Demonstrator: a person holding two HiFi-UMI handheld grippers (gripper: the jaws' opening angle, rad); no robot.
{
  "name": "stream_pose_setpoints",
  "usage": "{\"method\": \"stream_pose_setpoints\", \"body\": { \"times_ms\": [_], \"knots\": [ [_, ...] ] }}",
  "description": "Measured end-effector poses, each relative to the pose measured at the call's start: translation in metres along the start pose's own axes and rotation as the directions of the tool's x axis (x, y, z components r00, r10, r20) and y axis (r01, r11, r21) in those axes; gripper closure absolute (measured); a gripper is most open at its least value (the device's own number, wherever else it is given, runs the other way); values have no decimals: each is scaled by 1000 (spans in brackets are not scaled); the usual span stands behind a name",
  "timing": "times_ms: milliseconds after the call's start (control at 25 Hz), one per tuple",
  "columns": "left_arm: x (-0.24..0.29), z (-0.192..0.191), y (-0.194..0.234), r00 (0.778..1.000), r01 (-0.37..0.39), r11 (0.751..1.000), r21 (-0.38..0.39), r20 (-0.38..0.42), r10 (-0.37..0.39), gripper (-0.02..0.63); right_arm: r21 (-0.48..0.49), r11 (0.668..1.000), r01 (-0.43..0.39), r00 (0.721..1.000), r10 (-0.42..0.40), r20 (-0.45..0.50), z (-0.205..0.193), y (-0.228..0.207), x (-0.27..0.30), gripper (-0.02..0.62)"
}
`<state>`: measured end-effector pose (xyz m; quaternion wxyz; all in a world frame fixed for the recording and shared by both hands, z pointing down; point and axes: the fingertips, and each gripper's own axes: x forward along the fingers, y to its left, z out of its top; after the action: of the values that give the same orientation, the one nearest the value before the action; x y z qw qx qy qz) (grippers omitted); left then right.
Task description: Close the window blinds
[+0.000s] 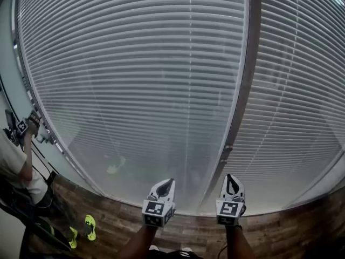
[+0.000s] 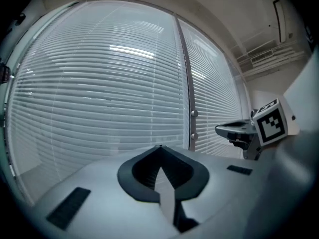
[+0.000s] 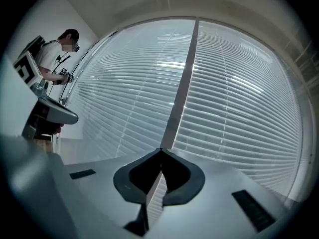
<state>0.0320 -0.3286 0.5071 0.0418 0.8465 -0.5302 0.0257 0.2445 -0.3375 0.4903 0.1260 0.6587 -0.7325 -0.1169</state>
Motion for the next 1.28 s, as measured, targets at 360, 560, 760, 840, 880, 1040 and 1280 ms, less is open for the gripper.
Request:
{"method": "stream_pose_setpoints", "body": {
  "times_ms": [360,560,760,840,880,1040,1280],
  "knots": [
    [-26,-1,-17,1000,-23,999,47,-6,23,606,159,987,-20,1000,21,-5,-3,10,-24,592],
    [-43,17,-23,999,-8,997,80,39,5,606,214,977,-17,999,8,43,16,23,-46,591],
    [-60,10,-19,999,8,998,58,35,-10,606,324,944,-61,998,47,50,9,54,-74,592],
    [-72,3,-11,1000,18,999,51,16,-19,606,329,943,-53,998,40,45,10,70,-85,592],
    [-78,1,-7,1000,23,998,52,10,-24,606,329,943,-49,998,35,49,13,75,-89,592],
    [-107,2,-1,999,49,997,52,16,-50,606,320,947,-40,998,26,50,22,93,-113,592],
    [-132,37,-7,993,42,999,35,108,-45,606,318,946,-63,991,21,134,62,86,-140,591]
  ]
}}
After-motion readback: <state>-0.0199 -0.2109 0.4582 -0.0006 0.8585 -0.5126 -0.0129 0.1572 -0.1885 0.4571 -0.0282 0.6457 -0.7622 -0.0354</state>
